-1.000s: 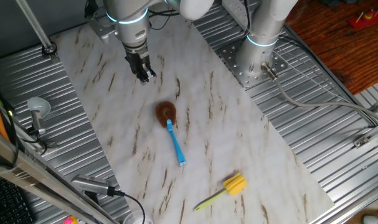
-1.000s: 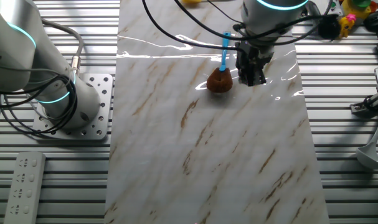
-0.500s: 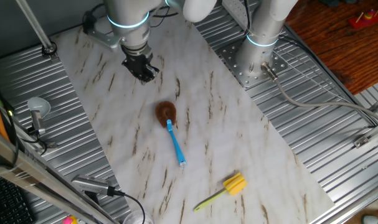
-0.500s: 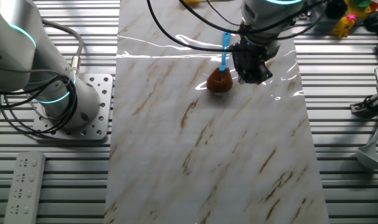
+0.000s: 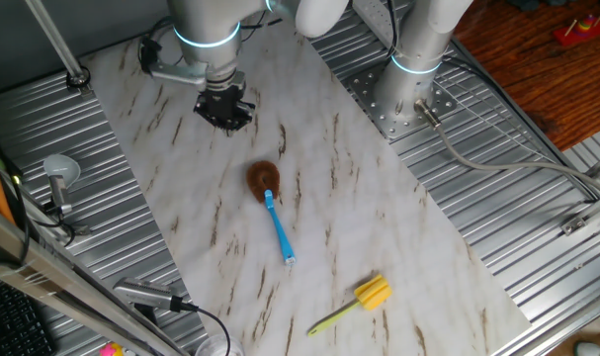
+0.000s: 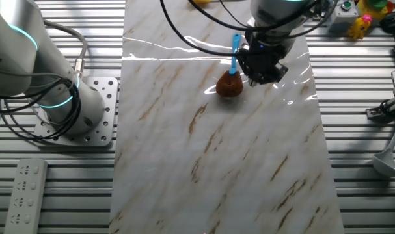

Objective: Scrub the table with a brush

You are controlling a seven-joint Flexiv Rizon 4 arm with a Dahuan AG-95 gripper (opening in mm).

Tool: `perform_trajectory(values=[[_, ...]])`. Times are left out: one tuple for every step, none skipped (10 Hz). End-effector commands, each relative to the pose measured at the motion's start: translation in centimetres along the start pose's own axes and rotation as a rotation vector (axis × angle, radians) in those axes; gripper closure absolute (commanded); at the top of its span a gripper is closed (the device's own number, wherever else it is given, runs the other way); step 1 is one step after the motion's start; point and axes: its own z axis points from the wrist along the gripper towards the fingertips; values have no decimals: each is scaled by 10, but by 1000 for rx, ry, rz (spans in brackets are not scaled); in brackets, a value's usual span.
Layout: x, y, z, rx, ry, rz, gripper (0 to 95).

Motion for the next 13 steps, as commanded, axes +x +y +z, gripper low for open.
perform_trajectory(values=[[-2, 1, 1, 3, 6, -67, 950], [-3, 1, 1, 4, 9, -69, 950], [-3, 1, 1, 3, 8, -72, 950], [-3, 1, 1, 4, 8, -74, 950], [-3, 1, 1, 5, 7, -71, 950], [-3, 1, 1, 5, 10, -78, 950], [-1, 0, 2, 6, 13, -109, 950], [-1, 0, 2, 2, -3, -171, 950], [-1, 0, 2, 3, -4, -219, 950], [-1, 0, 2, -2, -14, -267, 950], [-1, 0, 2, -8, -26, -297, 950], [-1, 0, 2, -7, -21, -291, 950], [-3, 0, 2, -8, -11, -270, 950]])
